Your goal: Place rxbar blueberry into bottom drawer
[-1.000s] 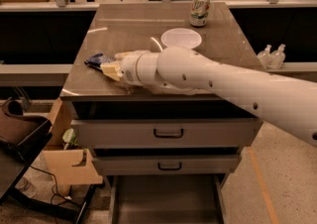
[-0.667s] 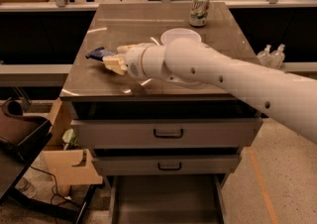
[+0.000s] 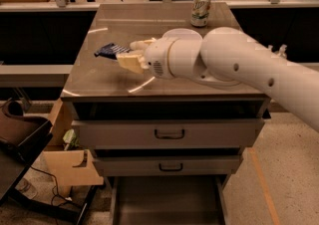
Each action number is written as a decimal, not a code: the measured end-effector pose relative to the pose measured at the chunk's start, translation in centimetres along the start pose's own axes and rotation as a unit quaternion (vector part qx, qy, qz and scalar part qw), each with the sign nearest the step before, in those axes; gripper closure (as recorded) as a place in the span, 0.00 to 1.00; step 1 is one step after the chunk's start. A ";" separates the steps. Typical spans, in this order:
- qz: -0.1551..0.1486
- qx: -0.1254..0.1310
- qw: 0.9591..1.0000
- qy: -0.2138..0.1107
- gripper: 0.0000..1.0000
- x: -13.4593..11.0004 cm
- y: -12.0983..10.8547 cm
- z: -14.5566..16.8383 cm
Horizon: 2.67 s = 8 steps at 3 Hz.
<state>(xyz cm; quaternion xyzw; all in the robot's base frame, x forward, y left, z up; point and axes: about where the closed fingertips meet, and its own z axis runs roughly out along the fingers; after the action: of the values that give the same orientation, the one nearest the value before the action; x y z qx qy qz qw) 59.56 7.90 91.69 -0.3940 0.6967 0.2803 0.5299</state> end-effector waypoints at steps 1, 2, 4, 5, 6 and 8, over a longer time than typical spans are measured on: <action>-0.004 -0.002 1.000 0.022 1.00 0.4 1.3 -4.4; -0.017 -0.017 0.999 0.046 1.00 0.8 2.6 -8.6; 0.002 -0.053 0.998 0.044 1.00 4.4 5.4 -17.5; 0.047 -0.024 0.998 0.025 1.00 8.3 5.8 -22.1; 0.088 0.018 0.996 0.007 1.00 13.2 6.4 -25.7; 0.092 0.020 0.995 0.025 1.00 15.6 6.1 -26.3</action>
Offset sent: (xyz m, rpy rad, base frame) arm -0.1169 -0.1004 0.0184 -0.1640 0.0676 0.1038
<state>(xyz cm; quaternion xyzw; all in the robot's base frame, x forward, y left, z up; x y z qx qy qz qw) 38.82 -14.05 83.99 -0.3250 0.7484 0.3038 0.4920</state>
